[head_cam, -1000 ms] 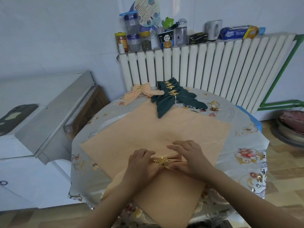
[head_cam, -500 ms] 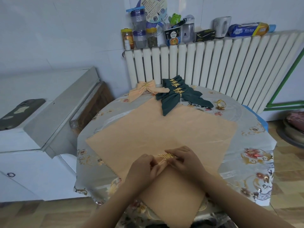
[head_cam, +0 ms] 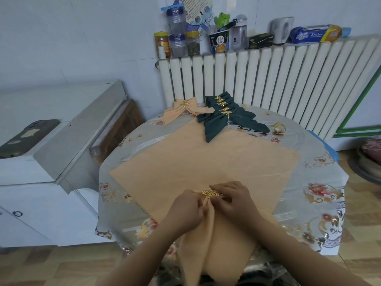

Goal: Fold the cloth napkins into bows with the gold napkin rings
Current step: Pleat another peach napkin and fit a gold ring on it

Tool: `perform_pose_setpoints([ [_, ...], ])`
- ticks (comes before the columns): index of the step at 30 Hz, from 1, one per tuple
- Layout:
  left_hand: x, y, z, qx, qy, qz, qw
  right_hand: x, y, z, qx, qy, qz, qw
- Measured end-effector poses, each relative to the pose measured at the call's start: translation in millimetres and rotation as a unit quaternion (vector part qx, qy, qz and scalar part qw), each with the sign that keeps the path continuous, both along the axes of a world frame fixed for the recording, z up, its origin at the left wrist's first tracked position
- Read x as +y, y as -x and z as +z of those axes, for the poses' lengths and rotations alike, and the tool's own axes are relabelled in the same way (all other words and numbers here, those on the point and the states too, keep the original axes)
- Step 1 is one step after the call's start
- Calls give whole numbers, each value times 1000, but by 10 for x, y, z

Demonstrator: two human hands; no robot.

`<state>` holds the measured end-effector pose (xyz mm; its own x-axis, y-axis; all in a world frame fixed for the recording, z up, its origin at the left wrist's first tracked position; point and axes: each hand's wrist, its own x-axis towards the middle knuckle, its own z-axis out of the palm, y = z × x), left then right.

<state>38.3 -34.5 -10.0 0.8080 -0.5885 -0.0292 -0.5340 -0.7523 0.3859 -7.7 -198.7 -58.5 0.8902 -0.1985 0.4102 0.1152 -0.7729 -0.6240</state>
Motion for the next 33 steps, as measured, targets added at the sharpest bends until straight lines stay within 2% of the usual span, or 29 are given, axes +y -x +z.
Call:
perform_pose_setpoints([
  [5, 21, 150, -56, -3, 32, -32, 999, 61, 26, 87, 82, -2, -49, 995],
  [10, 80, 72, -83, -18, 27, -37, 999, 52, 51, 106, 134, -3, -39, 990],
  [12, 100, 21, -142, -22, 45, -16, 999, 42, 91, 126, 125, -57, -21, 990],
  [14, 91, -18, -173, -34, 102, 40, 993, -11, 128, 169, 110, -125, -35, 985],
  [16, 77, -62, -207, -53, 124, 87, 987, -104, 142, 166, 118, -125, -83, 982],
  [19, 34, -162, -199, -64, 79, 27, 994, -203, 163, 156, 142, -83, -115, 980],
  [23, -136, -239, -172, -21, 45, -88, 995, -157, 175, 177, 138, -78, -109, 981],
  [25, -181, -221, -238, 16, 105, -100, 989, -90, 209, 141, 122, -80, -120, 982],
  [28, -178, -179, -306, 45, 238, -59, 968, 41, 309, 75, 95, -121, -137, 979],
  [33, -218, -102, -331, 43, 296, -13, 954, 188, 403, 26, 42, -152, -160, 974],
])
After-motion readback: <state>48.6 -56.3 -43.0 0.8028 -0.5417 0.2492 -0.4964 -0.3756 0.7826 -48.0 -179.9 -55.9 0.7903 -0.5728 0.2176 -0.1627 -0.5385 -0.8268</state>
